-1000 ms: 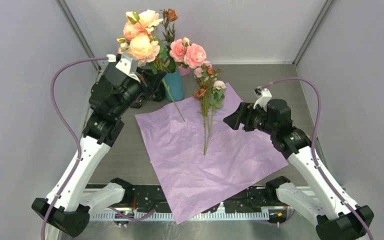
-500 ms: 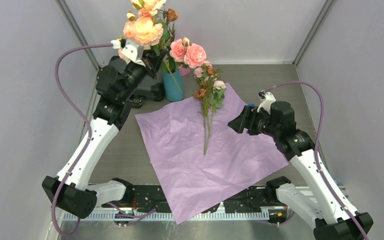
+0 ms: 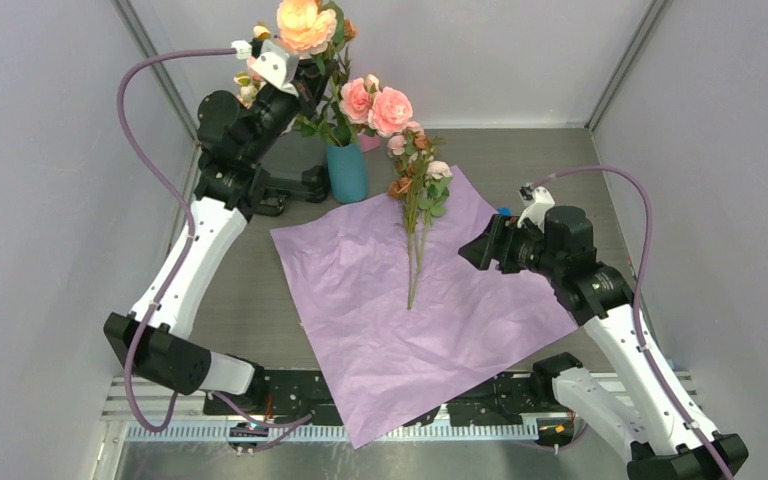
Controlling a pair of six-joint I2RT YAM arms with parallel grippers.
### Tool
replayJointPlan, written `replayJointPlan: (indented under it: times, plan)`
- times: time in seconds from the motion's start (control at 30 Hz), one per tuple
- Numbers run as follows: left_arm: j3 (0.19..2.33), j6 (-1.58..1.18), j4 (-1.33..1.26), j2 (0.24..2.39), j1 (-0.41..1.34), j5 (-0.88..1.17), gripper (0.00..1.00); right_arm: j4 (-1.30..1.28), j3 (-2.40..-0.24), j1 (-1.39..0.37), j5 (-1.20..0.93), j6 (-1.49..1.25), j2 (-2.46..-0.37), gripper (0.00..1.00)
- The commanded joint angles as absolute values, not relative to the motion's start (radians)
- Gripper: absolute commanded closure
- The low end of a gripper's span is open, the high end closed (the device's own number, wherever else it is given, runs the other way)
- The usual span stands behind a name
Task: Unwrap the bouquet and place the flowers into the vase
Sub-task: Insert the fake flower into the vase.
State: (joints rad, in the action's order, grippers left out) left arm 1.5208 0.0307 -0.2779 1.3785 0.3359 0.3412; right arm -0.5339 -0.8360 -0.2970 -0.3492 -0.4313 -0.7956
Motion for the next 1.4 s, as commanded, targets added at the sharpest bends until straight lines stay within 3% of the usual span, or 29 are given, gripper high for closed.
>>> replayJointPlan:
  times: [0.0,1.37]
  plan:
    - [1.588,0.075,-0.308,1.416,0.328,0.383,1.00,-0.550,-0.862,-0.293,-0.351,-0.416,-0.765,0.24]
    - [1.730,0.205,-0.114,1.420,0.322,0.419,1.00,-0.587,-0.862,-0.291,-0.333,-0.474,-0.706,0.24]
